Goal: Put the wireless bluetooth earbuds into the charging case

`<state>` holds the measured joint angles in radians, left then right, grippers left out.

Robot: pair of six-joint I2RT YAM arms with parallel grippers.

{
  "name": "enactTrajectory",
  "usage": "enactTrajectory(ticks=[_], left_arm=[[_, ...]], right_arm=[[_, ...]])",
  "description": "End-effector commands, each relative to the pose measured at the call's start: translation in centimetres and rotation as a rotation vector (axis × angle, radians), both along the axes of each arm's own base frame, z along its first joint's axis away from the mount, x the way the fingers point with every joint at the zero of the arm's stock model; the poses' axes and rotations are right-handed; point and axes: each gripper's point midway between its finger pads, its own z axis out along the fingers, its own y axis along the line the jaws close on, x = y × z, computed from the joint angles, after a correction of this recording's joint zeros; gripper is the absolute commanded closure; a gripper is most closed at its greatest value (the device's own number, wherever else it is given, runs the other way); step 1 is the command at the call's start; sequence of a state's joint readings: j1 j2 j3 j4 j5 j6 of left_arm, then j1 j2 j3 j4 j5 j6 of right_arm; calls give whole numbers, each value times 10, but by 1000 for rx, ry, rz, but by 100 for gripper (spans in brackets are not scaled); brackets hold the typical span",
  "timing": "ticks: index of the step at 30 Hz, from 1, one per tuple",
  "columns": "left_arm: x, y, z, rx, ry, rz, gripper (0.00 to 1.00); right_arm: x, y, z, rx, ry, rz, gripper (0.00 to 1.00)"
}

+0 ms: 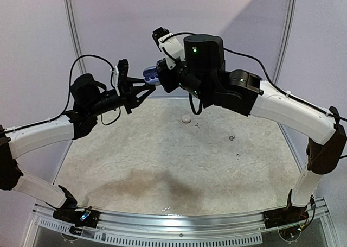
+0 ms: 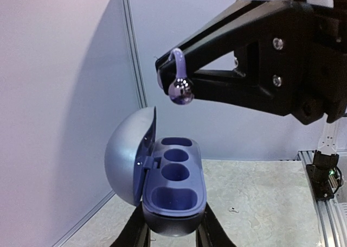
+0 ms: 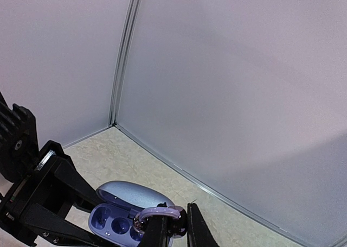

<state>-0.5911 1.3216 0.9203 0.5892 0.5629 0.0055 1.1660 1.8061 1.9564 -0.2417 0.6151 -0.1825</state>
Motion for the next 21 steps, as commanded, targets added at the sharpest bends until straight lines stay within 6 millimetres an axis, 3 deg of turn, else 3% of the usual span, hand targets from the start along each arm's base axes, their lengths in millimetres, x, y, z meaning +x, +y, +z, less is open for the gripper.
enactTrajectory(ticks=[1,21], left_arm=[[-9,0,21,-45,-40,-14,100],[-8,5,31,-75,-40,5,100]], right_arm=[[5,10,-18,-50,-3,-14,100],[10,13,-47,-144,24,-19,100]])
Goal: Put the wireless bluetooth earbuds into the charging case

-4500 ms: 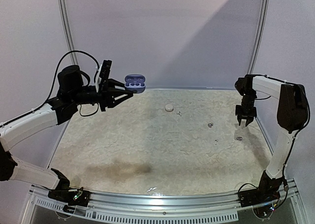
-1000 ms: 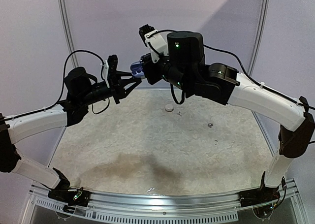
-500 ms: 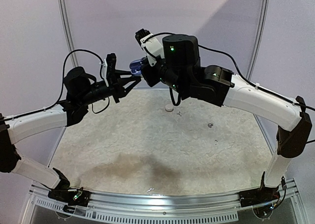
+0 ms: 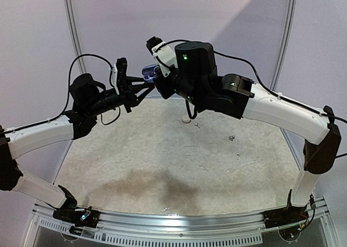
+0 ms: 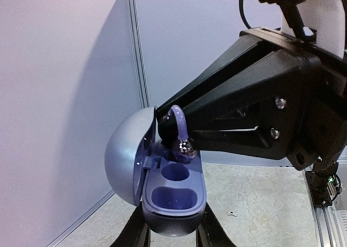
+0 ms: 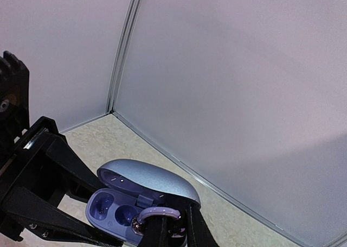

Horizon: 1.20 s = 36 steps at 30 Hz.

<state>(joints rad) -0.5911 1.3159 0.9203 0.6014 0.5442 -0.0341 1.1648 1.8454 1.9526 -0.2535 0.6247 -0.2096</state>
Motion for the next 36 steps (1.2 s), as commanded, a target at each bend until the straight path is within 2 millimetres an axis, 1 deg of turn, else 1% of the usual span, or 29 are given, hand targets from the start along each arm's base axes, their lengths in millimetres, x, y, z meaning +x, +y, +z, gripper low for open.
enactTrajectory(ticks=[1,5,11,14,19,23,24,28,31,36], left_arm=[[-10,3,26,-46,-64,-4,100],[-12,2,25,-42,-70,-17,100],[-13,1,25,-41,-71,-27,100],[-13,2,27,-46,-71,-22,100],[-11,2,26,-44,-72,-16,100],[-10,3,27,-48,-78,-3,100],[-9,4,27,-49,-78,1,100],[-8,5,26,-48,-77,4,100],[-8,5,26,-47,-78,6,100],[-9,5,28,-51,-79,4,100]], right_arm=[[4,3,-24,-75,18,-12,100],[7,-2,-23,-73,8,-50,100],[15,-1,-9,-38,-35,-97,100],[16,2,-16,-67,-37,-96,100],[12,9,-28,-93,-4,-50,100],[11,8,-35,-115,9,-43,100],[11,8,-36,-123,10,-43,98],[11,7,-39,-142,12,-44,85],[11,7,-40,-151,8,-44,82],[15,3,-42,-175,-12,-80,82]])
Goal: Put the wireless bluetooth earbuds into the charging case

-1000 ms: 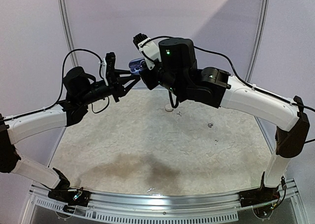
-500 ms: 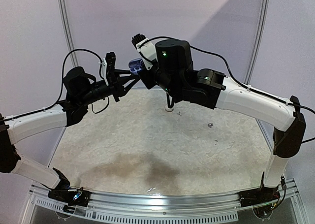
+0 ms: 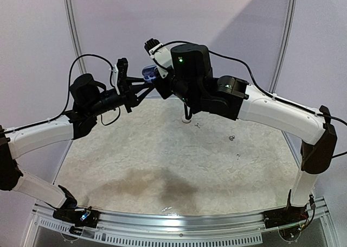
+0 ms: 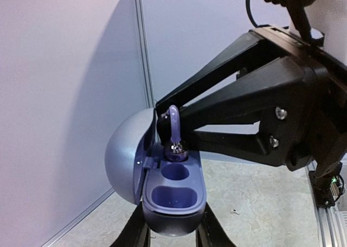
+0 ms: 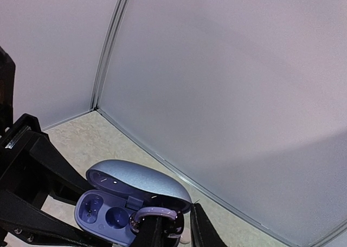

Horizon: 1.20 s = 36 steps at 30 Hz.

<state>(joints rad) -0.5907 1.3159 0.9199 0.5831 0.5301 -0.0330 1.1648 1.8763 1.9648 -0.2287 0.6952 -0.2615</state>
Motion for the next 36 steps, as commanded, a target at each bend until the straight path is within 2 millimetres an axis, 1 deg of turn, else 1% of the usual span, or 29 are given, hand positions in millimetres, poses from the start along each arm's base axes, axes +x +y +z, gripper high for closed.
enactTrajectory(ticks=[1,3,5,10,16,19,23,28,32,36], left_arm=[[-12,4,31,-59,-92,-14,100],[-13,4,31,-62,-89,-20,100],[-13,4,32,-66,-86,-20,100],[-13,5,32,-69,-85,-20,100],[-11,5,32,-69,-85,-13,100],[-11,5,30,-68,-81,-15,100],[-11,3,26,-58,-81,-22,100],[-11,3,26,-57,-86,-22,100],[-10,3,25,-56,-86,-21,100],[-10,3,24,-53,-82,-19,100]], right_arm=[[7,3,-39,-136,22,-34,82],[10,0,-40,-155,4,-65,82],[11,2,-44,-180,0,-64,82],[11,2,-50,-215,2,-56,81],[7,7,-53,-237,3,-13,81],[5,8,-49,-230,-3,1,81],[-1,18,-40,-189,-5,64,81],[-5,25,-40,-179,8,114,81],[-4,23,-40,-181,9,101,81],[-1,17,-33,-174,-11,61,81]])
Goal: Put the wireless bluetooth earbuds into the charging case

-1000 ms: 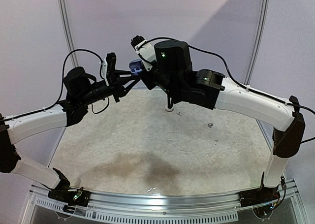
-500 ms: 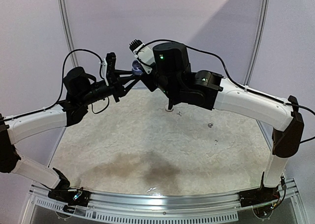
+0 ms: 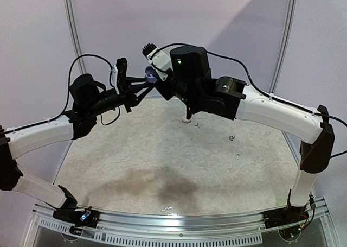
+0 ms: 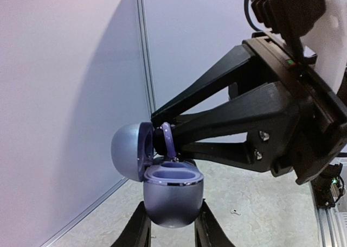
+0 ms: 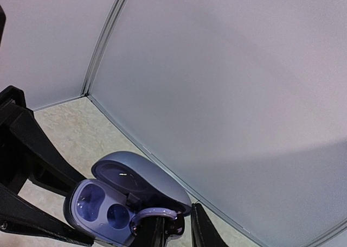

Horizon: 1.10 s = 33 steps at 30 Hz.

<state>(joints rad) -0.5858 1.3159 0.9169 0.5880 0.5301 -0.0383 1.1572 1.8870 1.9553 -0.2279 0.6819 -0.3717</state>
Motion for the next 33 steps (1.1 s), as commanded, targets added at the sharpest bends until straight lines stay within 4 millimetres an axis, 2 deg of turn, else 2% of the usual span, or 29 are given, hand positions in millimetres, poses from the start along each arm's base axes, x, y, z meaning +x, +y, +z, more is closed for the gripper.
enactTrajectory(ticks=[1,5,11,25,33], left_arm=[[-11,2,24,-49,-85,-22,100],[-11,4,22,-41,-89,-15,100],[-11,4,22,-38,-91,-12,100],[-12,5,21,-34,-85,-9,100],[-11,5,21,-33,-86,-6,100]], right_arm=[[-3,12,-22,-61,25,25,82],[1,2,-18,-61,11,-33,82],[0,-7,1,-11,-11,-53,83],[-9,-15,38,100,-30,-18,83],[-11,-19,45,123,-28,-12,86]])
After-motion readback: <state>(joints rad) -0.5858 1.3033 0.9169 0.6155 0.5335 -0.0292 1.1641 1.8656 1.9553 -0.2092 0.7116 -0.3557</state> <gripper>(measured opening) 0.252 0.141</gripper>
